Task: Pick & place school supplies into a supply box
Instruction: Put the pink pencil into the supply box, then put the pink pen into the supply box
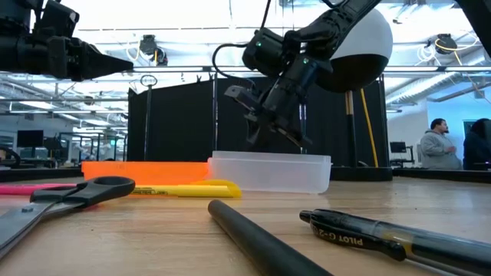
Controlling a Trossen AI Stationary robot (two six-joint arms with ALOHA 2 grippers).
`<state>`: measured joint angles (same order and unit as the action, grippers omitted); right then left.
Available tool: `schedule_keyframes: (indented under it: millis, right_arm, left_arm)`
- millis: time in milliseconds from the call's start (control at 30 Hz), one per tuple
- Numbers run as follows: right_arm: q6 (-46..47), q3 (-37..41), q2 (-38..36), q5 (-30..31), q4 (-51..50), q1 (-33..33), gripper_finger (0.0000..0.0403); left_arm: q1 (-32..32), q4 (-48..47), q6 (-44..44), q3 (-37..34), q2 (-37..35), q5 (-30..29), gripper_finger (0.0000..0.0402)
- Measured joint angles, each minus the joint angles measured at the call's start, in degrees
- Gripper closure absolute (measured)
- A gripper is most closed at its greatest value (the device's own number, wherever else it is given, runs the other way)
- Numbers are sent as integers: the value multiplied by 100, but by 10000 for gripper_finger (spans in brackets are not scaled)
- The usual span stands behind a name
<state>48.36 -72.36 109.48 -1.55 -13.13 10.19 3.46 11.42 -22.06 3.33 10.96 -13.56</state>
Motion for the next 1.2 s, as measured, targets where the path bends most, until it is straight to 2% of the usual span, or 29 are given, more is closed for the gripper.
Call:
schedule_keyframes:
  millis: [167,500,867,1200]
  right_arm:
    - [0,0,-3,46,-137,-2,383]
    - [-111,0,-3,602,-354,-13,382]
    - [29,0,-3,438,-351,-19,320]
    - [0,2,-45,321,-362,-17,313]
  left_arm:
    - [0,0,0,0,0,0,366]
    - [0,-70,118,0,0,0,366]
    - [0,-69,92,0,0,0,366]
    - [0,-68,118,0,0,2,366]
